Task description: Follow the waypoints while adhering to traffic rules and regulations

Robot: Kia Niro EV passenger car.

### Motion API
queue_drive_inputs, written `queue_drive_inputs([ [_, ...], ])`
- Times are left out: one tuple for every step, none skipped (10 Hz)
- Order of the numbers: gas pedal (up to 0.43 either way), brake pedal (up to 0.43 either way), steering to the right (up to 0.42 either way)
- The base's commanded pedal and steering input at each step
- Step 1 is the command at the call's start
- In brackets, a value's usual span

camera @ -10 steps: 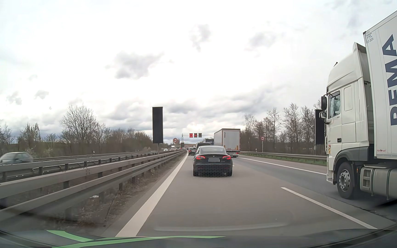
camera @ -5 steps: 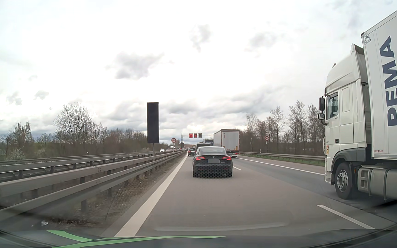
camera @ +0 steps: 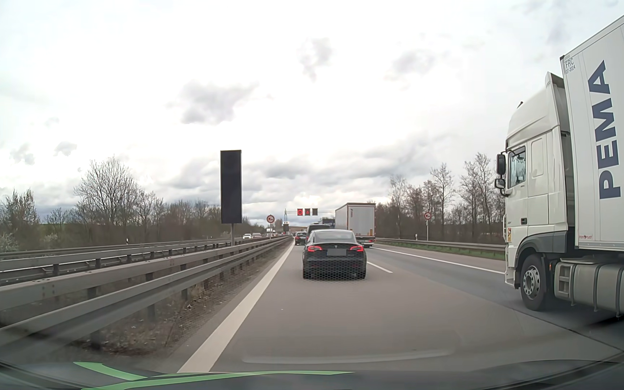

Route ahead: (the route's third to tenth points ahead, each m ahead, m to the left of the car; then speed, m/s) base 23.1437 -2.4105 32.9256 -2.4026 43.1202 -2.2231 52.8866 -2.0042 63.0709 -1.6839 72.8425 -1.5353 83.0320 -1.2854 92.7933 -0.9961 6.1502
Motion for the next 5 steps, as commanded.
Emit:
queue_drive_inputs([
  [0.028, 0.000, -0.002],
  [0.039, 0.000, -0.002],
  [0.047, 0.000, -0.002],
  [0.059, 0.000, -0.002],
  [0.079, 0.000, -0.002],
])
